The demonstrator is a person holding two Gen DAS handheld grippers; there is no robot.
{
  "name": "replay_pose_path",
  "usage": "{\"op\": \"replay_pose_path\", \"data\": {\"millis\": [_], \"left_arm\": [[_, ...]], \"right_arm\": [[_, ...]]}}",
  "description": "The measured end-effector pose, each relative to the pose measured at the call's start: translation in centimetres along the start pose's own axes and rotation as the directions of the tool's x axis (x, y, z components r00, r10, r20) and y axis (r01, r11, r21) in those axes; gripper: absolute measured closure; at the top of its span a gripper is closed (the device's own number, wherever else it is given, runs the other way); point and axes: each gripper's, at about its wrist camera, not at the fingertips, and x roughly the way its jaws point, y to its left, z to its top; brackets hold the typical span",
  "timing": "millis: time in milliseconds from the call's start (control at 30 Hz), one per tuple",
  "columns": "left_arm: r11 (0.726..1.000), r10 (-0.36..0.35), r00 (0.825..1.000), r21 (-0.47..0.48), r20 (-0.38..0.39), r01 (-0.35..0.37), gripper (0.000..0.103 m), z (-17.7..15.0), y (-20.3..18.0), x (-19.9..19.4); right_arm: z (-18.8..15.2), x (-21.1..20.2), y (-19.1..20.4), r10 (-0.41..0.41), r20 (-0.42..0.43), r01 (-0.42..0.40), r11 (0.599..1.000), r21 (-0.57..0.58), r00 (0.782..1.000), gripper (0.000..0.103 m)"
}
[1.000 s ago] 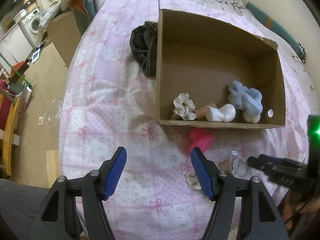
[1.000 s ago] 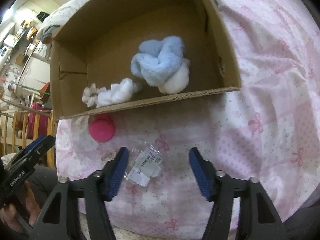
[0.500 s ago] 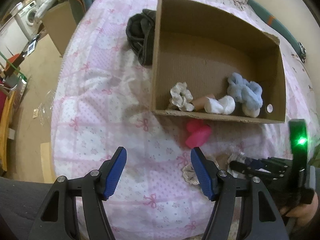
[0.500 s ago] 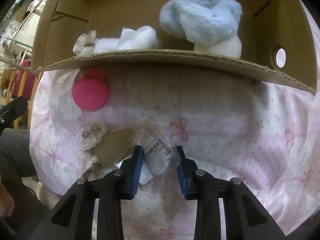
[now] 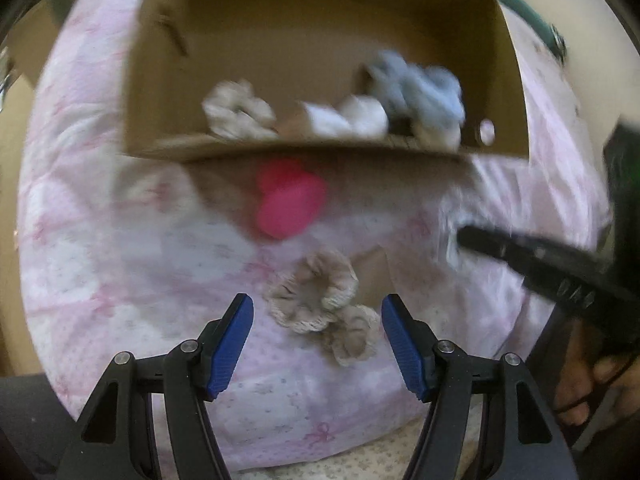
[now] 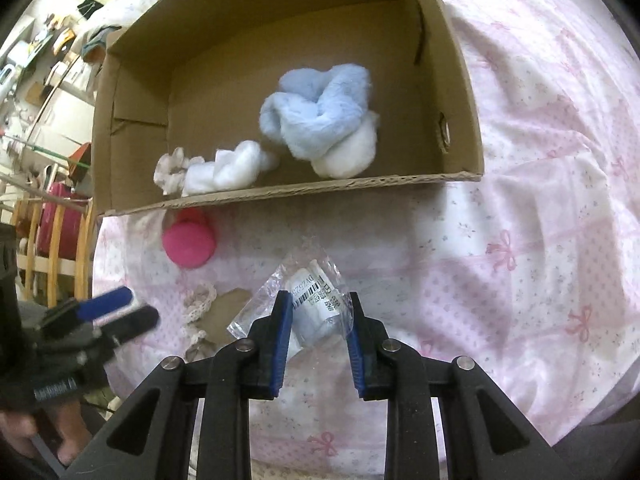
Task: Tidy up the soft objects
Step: 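Grasp the clear plastic bag with the right tool while the left tool grasps the beige lace scrunchie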
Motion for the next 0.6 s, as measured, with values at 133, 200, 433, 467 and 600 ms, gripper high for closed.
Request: {"op": "replay_pose_path", "data": {"millis": [133,200,433,467,600], "left_arm": [[0.998,0.055,0.998,0.041,-0.042,-0.053,0.039,-0.4,-0.6,1.8],[0.997,0.078,0.996,0.010,-0.045,-0.078,0.039,-0.7,0.1,1.9],[0.996,0.038,0.997,-0.081,-0.071,-0.044,0.041,-0.3,2.0,2.6],[0.997,0.027,0.996,-0.069,-0.082,-0.033,0.045,-0.2,1.7,3.1],[0.999,0.037,0.996,-0.013,-0.086,-0.039,0.059,0.4,0.6,4.5]], "right_arm": [[0.7,-0.2,-0.1,0.009,0.002,-0.009,1.000,0.004,1.000,0.075],[0.5,-0.4,-0.3,0.013,0.002,-0.013,1.000,0.004,1.000,0.075],[0.2,-0.7,-0.6,0.022,0.007,-0.022,1.000,0.016,1.000,0.075],[0.2,-0.6,-0.6,0.023,0.005,-0.023,1.000,0.015,1.000,0.075],[0.4,-0.6,-0.4,0.021,0.004,-0.021,1.000,0.009,1.000,0.075]]}}
